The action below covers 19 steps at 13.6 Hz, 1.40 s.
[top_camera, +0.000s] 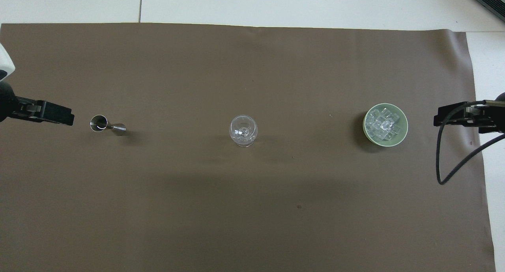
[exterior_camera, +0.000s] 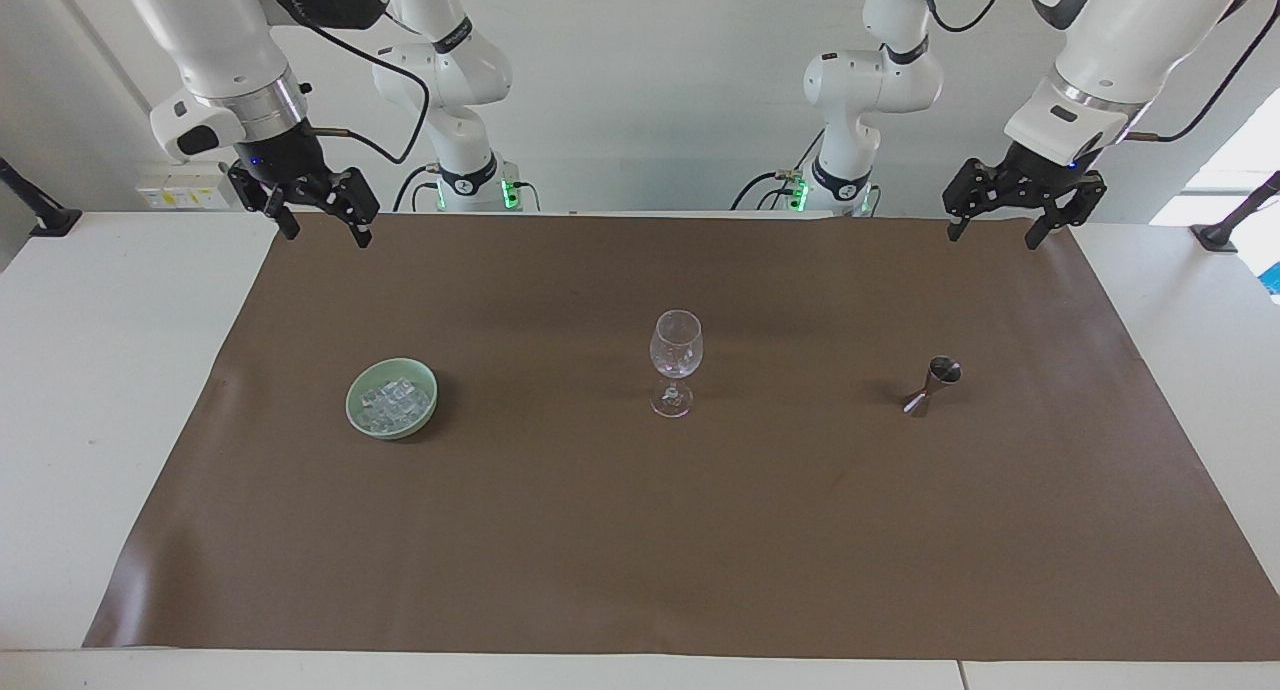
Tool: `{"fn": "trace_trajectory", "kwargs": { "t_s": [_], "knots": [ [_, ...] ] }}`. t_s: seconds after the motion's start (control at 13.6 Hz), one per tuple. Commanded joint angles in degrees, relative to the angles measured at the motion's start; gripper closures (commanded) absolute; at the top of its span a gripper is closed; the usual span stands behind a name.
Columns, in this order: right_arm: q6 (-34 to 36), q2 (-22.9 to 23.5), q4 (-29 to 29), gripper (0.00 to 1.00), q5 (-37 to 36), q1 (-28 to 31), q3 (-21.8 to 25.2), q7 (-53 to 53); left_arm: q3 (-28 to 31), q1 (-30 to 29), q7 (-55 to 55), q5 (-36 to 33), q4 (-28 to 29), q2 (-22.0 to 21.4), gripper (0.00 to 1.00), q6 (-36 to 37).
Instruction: Pour wine and add ice with both arms
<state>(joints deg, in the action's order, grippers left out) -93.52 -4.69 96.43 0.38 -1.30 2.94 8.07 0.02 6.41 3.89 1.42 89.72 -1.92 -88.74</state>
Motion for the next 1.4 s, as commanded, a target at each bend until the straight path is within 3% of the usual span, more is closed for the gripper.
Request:
{"fn": "trace_trajectory", "kwargs": {
  "t_s": [0.0, 1.32],
  "knots": [
    [0.01, -0.94, 0.86, 0.0, -0.29, 0.6, -0.48, -1.13, 0.59, 0.79, -0.37, -0.1, 1.51, -1.33, 0.0, -1.52],
    [0.01, -0.94, 0.77, 0.0, -0.29, 0.6, -0.48, -1.13, 1.21, -2.46, -0.46, -0.01, 2.39, -1.77, 0.0, -3.9]
  ]
}}
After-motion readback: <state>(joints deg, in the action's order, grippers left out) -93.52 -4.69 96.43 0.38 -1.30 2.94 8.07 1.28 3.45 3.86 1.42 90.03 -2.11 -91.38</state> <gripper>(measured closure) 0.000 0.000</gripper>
